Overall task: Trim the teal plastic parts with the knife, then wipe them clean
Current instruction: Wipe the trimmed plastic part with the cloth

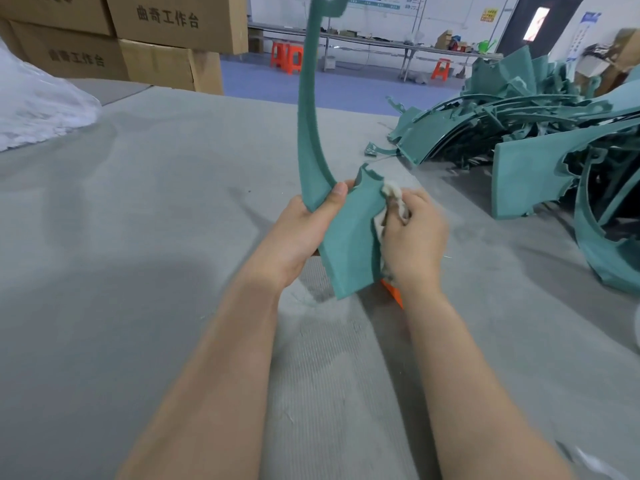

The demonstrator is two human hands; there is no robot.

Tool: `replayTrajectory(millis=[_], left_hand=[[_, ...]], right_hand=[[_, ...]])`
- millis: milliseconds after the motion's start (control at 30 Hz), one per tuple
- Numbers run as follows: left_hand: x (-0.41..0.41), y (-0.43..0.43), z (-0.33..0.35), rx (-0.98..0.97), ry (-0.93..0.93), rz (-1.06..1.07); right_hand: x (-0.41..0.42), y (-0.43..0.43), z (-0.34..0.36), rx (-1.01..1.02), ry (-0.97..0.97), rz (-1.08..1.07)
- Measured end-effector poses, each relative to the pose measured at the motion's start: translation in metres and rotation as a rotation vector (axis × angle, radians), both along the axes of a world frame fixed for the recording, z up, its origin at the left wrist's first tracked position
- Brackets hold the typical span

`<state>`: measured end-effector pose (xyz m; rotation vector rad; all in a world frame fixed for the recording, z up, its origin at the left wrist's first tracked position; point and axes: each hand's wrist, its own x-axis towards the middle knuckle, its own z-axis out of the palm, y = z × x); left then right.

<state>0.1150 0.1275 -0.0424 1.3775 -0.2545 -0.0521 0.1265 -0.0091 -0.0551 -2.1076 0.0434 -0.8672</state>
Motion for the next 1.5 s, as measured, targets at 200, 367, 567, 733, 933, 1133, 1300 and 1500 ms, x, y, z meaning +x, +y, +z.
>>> replayTrajectory(millis=[200, 367, 567, 733, 933, 1133, 1300, 1500], left_hand=[[0.003, 0.007, 0.007, -0.154, 0.012, 0.076], [0.000, 0.003, 0.005, -0.116, -0.030, 0.024], [-0.002, 0.005, 0.006, -0.135, -0.069, -0.038], [-0.004, 0.002, 0.005, -0.050, -0.069, -0.123], [-0.001, 0.001, 0.002, -0.067, -0.013, -0.037], [0.003, 0.007, 0.004, -0.181, 0.033, 0.095], [0.003, 0.007, 0.005, -0.205, 0.023, 0.149], [0.003, 0.005, 0.005, -0.195, -0.013, 0.089]], right_hand=[[-0.001, -0.026, 0.011, 0.404, -0.053, -0.118], [-0.007, -0.008, 0.011, 0.127, -0.045, 0.110], [0.004, -0.008, -0.004, -0.148, 0.007, 0.072], [0.009, -0.019, -0.003, 0.166, 0.165, -0.090], [0.007, -0.033, -0.003, 0.540, 0.218, -0.086], [0.001, -0.027, 0.002, 0.635, 0.173, 0.100], [0.002, -0.010, -0.005, -0.055, 0.221, 0.379], [0.005, -0.014, -0.011, -0.104, 0.036, 0.139]])
